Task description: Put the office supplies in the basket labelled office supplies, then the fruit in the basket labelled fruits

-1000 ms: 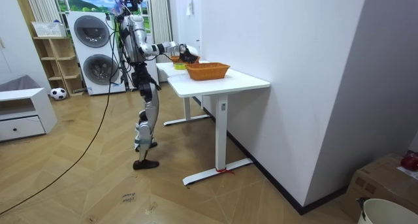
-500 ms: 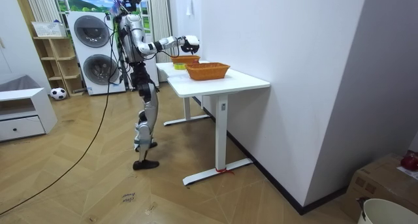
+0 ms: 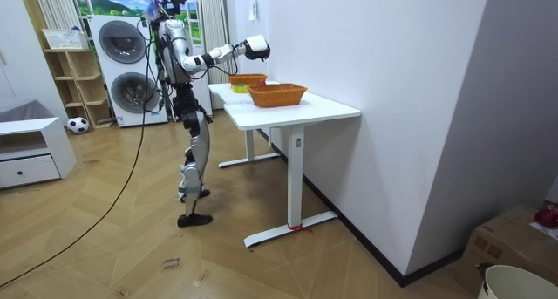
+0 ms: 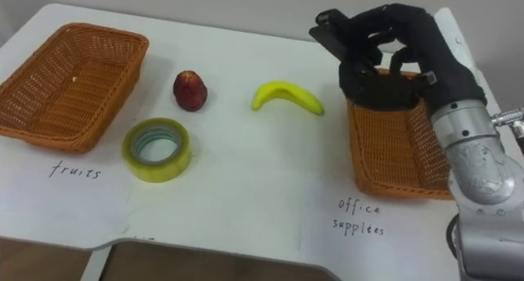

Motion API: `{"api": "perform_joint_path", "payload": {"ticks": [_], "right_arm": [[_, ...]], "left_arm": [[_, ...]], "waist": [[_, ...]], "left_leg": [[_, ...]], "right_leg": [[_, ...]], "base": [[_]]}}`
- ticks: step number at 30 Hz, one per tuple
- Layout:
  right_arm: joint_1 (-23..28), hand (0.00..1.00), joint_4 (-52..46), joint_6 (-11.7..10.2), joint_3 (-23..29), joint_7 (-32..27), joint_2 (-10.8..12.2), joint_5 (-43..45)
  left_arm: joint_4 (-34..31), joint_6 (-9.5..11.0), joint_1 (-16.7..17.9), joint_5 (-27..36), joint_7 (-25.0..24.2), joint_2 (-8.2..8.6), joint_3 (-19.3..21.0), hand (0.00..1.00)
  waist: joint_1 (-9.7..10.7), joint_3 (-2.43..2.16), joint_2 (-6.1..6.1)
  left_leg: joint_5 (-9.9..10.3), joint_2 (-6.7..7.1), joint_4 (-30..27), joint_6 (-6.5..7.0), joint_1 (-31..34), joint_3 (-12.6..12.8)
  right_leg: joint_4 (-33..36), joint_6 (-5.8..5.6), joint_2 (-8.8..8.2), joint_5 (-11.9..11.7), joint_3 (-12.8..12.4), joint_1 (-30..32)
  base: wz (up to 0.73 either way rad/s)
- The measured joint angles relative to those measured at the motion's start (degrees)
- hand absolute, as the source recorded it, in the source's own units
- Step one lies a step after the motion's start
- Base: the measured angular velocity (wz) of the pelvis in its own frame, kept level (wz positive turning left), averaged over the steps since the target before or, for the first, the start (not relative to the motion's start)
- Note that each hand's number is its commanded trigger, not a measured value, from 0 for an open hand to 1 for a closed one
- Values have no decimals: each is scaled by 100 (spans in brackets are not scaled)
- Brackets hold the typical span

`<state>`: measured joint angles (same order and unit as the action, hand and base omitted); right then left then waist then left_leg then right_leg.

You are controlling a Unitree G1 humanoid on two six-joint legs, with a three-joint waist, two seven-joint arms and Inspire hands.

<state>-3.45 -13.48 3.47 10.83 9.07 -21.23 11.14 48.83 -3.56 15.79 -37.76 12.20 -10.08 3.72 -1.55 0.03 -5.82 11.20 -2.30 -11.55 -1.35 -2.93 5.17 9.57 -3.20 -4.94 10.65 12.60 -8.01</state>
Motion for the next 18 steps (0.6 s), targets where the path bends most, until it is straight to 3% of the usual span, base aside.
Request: {"api": "perform_joint_path", "payload": {"ticks": [11,18], "right_arm": [[14,100,605,-21,233,-357,-10,-3],[24,100,1023,-32,359,-662,-200,-11]], "left_arm": [[-38,-17,60,0,1,8,109,0],[-48,-8,35,2,0,-4,325,0]], "waist": [[123,-2,-29],[144,5,-57]], "left_leg": [[1,-3,-3,1,-25,78],[1,-5,30,1,-67,115]], "right_leg": [[7,0,-6,0,10,12],[10,0,-5,0,16,2]], "base": [[-4],[-3]]}}
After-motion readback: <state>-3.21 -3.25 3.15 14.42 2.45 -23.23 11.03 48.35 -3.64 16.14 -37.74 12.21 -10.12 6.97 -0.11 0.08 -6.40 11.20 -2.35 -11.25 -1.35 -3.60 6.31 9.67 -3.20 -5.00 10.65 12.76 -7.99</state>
